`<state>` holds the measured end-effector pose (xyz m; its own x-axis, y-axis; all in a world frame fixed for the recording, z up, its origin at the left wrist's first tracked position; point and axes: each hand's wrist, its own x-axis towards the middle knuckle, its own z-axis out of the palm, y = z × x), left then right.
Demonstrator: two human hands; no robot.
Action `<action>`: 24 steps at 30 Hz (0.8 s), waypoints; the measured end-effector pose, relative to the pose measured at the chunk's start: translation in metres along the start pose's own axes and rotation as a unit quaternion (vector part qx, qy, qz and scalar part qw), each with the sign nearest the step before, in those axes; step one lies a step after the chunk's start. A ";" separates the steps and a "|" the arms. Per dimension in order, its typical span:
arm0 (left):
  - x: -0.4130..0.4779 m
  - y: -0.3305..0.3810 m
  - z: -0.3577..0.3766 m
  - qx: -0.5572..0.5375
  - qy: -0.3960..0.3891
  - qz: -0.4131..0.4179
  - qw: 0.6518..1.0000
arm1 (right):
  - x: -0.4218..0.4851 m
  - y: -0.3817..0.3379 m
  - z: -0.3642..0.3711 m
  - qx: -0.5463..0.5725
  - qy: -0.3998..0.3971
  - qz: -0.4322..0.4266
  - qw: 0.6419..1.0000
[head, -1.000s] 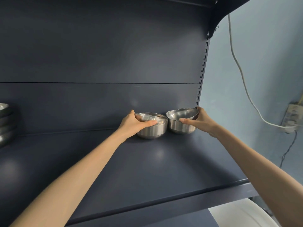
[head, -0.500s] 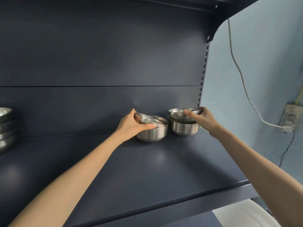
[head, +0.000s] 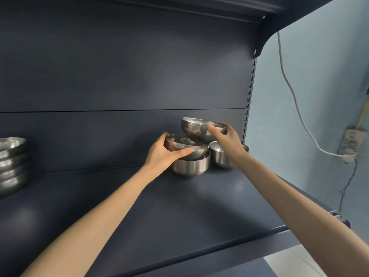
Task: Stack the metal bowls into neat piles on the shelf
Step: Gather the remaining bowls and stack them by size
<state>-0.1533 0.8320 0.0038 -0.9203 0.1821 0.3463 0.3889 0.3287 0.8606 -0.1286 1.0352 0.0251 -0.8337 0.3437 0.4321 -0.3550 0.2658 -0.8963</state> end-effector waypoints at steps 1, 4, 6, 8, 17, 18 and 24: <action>-0.002 0.000 -0.002 -0.004 0.000 0.008 1.000 | -0.003 -0.002 0.007 0.009 -0.010 0.002 1.000; -0.006 0.001 -0.006 -0.036 -0.007 0.031 0.999 | -0.012 -0.010 0.023 0.025 -0.039 0.010 0.999; -0.010 0.004 -0.009 -0.059 -0.008 0.043 0.997 | -0.018 -0.014 0.030 0.023 -0.057 0.004 0.998; -0.015 0.007 -0.015 -0.081 -0.006 0.051 0.995 | -0.024 -0.018 0.036 0.029 -0.077 0.005 0.997; -0.036 0.004 -0.053 -0.109 0.003 0.077 0.991 | -0.044 -0.040 0.053 0.000 -0.134 0.009 0.991; -0.039 0.003 -0.058 -0.112 0.003 0.080 0.990 | -0.047 -0.043 0.056 -0.003 -0.140 0.017 0.990; -0.061 -0.001 -0.090 -0.110 0.002 0.080 0.991 | -0.072 -0.066 0.076 -0.001 -0.200 0.038 0.979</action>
<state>-0.1011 0.7368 0.0156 -0.8477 0.2117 0.4863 0.5117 0.0852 0.8549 -0.0771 0.9249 0.0458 -0.9567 -0.0177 0.2906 -0.2853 0.2549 -0.9239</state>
